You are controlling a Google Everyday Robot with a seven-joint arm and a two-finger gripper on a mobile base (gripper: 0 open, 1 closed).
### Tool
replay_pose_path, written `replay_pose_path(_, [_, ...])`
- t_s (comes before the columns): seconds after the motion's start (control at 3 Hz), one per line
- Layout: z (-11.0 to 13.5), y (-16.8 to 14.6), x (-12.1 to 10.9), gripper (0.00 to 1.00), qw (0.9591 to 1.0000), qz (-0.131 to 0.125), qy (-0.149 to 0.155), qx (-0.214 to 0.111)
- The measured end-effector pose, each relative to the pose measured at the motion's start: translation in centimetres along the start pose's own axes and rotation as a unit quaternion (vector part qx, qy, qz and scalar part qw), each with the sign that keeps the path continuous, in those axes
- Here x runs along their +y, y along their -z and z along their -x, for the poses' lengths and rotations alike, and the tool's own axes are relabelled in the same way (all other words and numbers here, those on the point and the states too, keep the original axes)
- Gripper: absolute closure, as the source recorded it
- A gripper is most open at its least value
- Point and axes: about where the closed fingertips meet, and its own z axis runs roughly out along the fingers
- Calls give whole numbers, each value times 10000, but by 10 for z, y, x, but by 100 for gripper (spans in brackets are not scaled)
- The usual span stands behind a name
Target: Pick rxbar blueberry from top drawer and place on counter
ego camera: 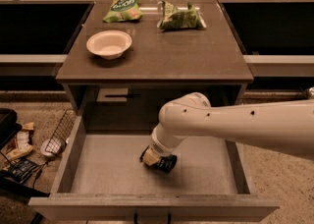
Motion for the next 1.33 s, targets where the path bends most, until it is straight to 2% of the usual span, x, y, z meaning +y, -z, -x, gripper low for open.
replay_pose_path(0.33, [2, 16, 3, 100, 9999, 33, 143, -56])
replay_pose_path(0.67, [27, 115, 13, 100, 9977, -9, 426, -533])
replay_pose_path(1.0, [49, 228, 15, 100, 9916, -29, 726, -1069])
replay_pose_path(1.33, [73, 290, 5, 100, 9832, 153, 1349, -1222])
